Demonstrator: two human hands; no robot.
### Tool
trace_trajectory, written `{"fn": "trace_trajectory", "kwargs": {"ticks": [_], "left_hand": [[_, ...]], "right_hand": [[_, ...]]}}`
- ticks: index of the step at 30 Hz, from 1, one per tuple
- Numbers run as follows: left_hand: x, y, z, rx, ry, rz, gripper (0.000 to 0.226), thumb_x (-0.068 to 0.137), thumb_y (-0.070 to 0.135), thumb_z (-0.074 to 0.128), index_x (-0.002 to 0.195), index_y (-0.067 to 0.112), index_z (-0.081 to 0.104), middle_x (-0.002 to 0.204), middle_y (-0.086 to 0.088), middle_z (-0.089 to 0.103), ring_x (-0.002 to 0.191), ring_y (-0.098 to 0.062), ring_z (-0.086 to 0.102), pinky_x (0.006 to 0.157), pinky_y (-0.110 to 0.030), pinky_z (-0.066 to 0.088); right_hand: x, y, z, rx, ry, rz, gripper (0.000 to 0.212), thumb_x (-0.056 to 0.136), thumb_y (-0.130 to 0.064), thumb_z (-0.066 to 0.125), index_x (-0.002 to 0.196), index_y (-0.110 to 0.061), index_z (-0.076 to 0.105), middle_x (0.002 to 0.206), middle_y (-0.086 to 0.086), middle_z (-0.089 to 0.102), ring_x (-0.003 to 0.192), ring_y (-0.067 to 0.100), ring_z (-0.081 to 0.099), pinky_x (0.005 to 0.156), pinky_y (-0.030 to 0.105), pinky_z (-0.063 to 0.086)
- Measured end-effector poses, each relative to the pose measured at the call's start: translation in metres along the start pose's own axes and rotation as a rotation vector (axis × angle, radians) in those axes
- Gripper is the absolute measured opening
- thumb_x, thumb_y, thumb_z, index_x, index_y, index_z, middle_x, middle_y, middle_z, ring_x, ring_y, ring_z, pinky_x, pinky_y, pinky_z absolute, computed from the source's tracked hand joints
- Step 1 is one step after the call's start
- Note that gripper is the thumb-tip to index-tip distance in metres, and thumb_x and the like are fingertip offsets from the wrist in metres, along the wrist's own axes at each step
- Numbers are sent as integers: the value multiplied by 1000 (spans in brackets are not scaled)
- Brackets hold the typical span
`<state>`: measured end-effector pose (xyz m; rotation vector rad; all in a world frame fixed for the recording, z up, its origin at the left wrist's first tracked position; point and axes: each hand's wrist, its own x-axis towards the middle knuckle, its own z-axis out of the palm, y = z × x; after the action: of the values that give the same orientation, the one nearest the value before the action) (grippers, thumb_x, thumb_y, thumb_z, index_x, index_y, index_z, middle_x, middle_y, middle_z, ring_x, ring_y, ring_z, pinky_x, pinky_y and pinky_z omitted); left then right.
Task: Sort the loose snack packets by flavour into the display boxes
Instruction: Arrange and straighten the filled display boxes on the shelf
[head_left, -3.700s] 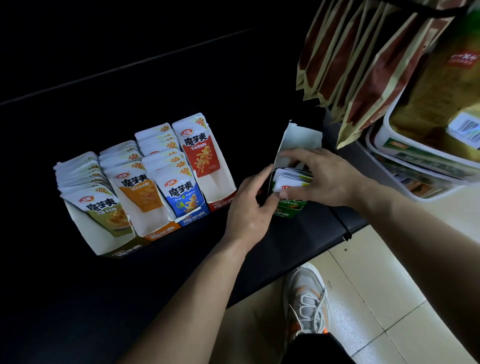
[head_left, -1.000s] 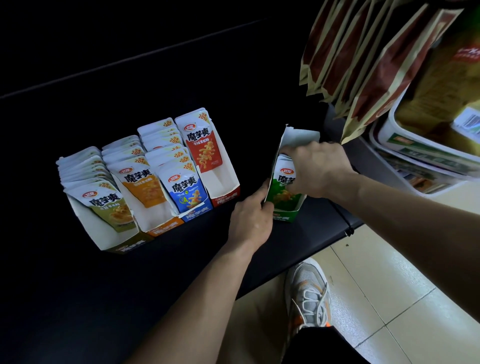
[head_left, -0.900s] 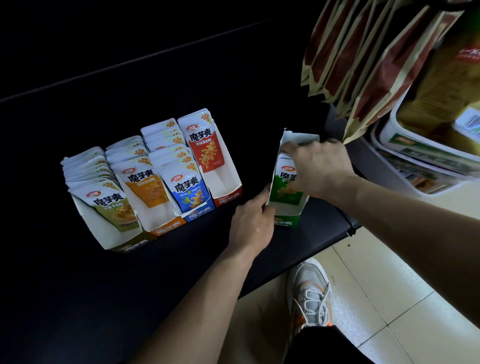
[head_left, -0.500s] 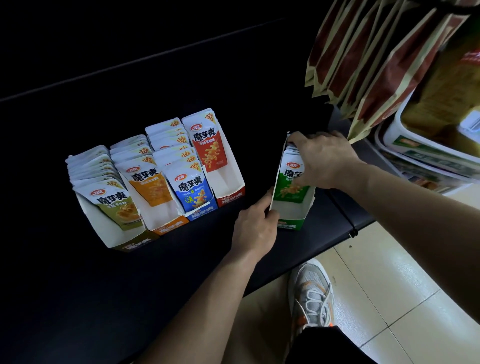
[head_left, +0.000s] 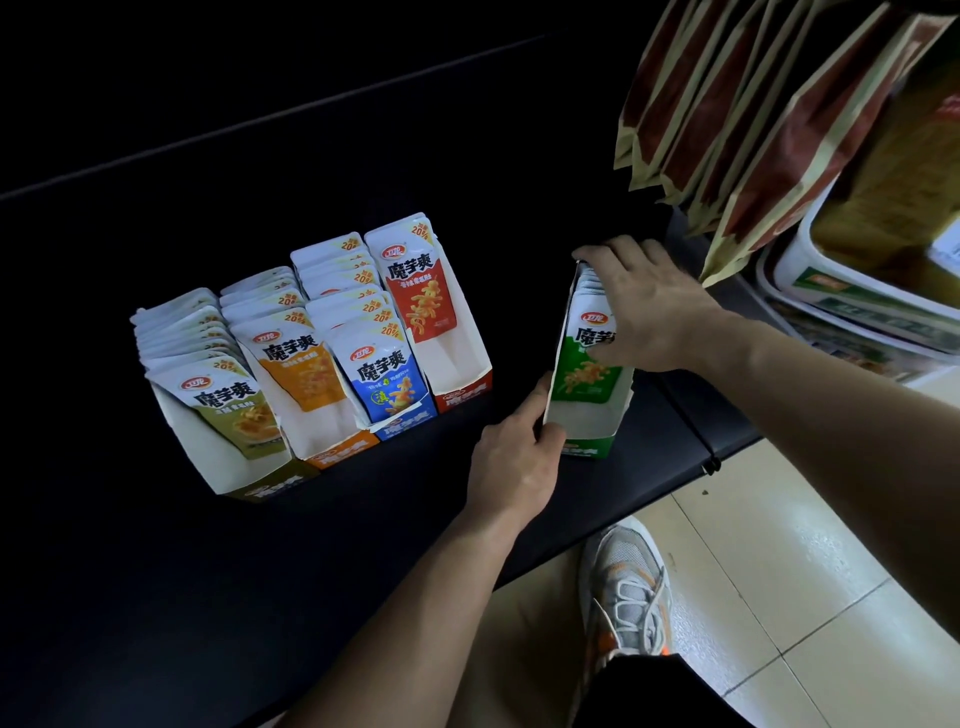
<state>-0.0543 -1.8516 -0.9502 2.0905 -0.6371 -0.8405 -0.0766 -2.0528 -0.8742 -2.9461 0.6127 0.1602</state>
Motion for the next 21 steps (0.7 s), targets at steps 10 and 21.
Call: {"fn": "trace_trajectory", "kwargs": {"ticks": [10,21], "left_hand": [[1,-6,7,11,5,-9,61,88,50,35,146,60,22,119,0,70,106,-25,67,96,-43,55],[0,-9,10,76,35,25,59,95,46,40,149,57,18,122,-3,70,109,-30,65,97,-47,52]], "right_hand": [[8,3,0,-24,-41,-10,120,62,-49,87,153,-20,15,138,6,32,127,29,31,105,49,41],[-12,-21,26,-156,173,1,113,72,-43,76,156,-8,11,149,16,30,140,39,27,117,55,25]]}}
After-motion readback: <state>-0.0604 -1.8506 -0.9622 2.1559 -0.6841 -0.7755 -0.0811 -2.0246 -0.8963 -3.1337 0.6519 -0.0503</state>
